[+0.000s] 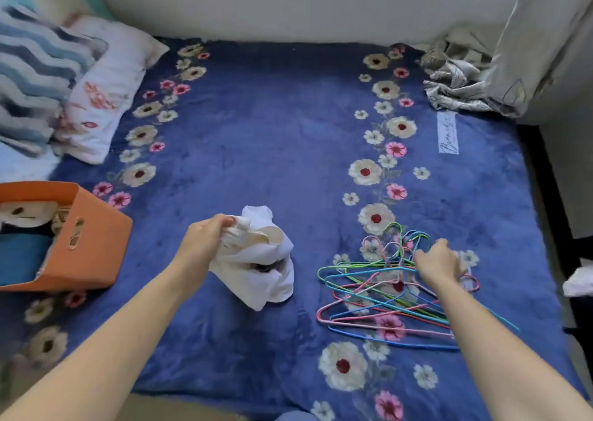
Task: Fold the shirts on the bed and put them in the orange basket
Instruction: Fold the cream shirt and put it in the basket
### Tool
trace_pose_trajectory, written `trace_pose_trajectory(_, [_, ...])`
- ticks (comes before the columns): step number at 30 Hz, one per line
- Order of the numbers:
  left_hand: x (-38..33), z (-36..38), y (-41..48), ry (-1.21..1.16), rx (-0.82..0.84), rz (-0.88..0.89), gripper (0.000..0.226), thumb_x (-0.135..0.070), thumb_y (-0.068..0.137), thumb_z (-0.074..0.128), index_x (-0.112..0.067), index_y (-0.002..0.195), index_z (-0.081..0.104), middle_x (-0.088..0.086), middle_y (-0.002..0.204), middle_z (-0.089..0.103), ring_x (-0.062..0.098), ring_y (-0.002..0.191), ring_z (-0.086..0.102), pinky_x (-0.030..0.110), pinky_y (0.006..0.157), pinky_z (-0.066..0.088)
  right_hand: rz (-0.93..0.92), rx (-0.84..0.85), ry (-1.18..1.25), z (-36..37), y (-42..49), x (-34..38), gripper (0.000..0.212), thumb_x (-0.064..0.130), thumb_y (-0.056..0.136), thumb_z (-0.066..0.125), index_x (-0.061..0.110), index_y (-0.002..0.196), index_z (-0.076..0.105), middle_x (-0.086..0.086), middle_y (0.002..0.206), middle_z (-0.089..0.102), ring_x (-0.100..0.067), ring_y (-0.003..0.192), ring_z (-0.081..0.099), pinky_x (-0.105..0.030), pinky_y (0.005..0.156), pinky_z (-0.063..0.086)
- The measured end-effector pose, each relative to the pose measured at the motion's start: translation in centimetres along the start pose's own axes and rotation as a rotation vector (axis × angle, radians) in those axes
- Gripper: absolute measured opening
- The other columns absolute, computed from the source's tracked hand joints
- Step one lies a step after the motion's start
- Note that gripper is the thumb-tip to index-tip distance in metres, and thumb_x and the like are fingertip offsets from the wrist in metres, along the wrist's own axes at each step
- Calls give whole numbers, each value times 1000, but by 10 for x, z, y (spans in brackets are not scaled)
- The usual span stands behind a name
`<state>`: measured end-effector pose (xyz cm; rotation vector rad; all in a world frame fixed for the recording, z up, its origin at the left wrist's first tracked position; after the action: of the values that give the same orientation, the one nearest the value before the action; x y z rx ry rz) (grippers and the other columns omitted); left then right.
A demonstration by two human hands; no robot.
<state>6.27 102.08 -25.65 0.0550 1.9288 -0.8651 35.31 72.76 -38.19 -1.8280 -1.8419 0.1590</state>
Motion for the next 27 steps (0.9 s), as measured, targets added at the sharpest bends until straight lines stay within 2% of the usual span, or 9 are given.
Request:
trace_pose_trajectory(4, [-1, -3, -5, -69, 196, -22, 33, -33, 71, 52, -13, 79, 76, 11, 86, 72, 21, 76, 66, 30, 64, 47, -270, 319, 206, 50, -47, 86, 36, 22, 89, 62, 0, 117, 59, -20, 120, 62, -31, 109, 58, -32, 86, 42])
trace_pose_trajectory(8, [-3, -10, -18, -143, 357, -6, 28, -26, 70, 51, -8, 70, 73, 10, 71, 67, 18, 59, 62, 20, 48, 44, -379, 588, 434, 100, -121, 163, 63, 38, 86, 66, 14, 139, 42, -8, 139, 46, -20, 125, 47, -28, 93, 40])
trace_pose_trajectory(12, [-7, -38, -28, -185, 438, 23, 33, -31, 46, 60, -4, 65, 66, 10, 61, 61, 19, 53, 54, 19, 45, 39, -385, 494, 275, 116, -156, 199, 52, 33, 90, 56, 25, 139, 43, -6, 141, 39, -27, 134, 32, -43, 107, 30])
trace_pose_trajectory(15, [-15, -70, -28, -139, 419, 57, 33, -31, 48, 62, -4, 67, 64, 9, 59, 58, 20, 53, 52, 27, 52, 35, -355, 369, 355, 95, -150, 207, 28, 15, 87, 47, 28, 100, 68, -2, 114, 62, -27, 119, 49, -45, 106, 34])
trace_pose_trajectory(18, [-27, -126, -10, -132, 274, 94, 22, -29, 74, 56, -16, 60, 67, 4, 62, 60, 17, 56, 57, 28, 55, 38, -409, 312, 485, 49, -152, 225, 26, 10, 81, 49, 24, 66, 65, 4, 78, 64, -20, 87, 59, -30, 82, 49])
trace_pose_trajectory(20, [-36, -162, 6, -136, 166, 115, 23, -26, 86, 52, -17, 68, 65, 6, 67, 57, 17, 57, 54, 27, 51, 39, -491, 322, 477, 16, -175, 246, 18, 14, 74, 51, 17, 57, 57, 2, 61, 53, -15, 63, 46, -22, 55, 38])
trace_pose_trajectory(23, [-63, -203, 21, -43, 56, 199, 17, -33, 80, 60, -18, 71, 62, 2, 56, 51, 16, 48, 46, 23, 46, 31, -556, 317, 448, -19, -219, 277, 15, 24, 60, 47, 20, 45, 45, 6, 49, 37, -13, 51, 29, -29, 51, 22])
trace_pose_trajectory(25, [-85, -224, 27, -1, 43, 292, 26, -30, 84, 61, -19, 60, 65, -6, 44, 52, 13, 42, 47, 21, 45, 34, -545, 439, 515, -31, -249, 291, 26, 30, 70, 57, 23, 45, 54, 8, 48, 46, -11, 45, 39, -27, 52, 30])
trace_pose_trajectory(27, [-108, -237, 26, 66, 71, 412, 35, -26, 88, 58, -25, 56, 71, -9, 49, 60, 10, 49, 54, 24, 53, 42, -605, 578, 550, -49, -279, 305, 21, 44, 73, 68, 23, 70, 69, 5, 66, 64, -11, 57, 59, -25, 58, 45])
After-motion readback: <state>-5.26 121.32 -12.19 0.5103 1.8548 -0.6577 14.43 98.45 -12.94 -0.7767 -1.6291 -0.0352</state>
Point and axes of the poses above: each hand's wrist, its own y-axis towards the middle knuckle, its own z-axis out of the palm, x = y × z, the point moved 7 cm from there along y, towards the middle knuckle
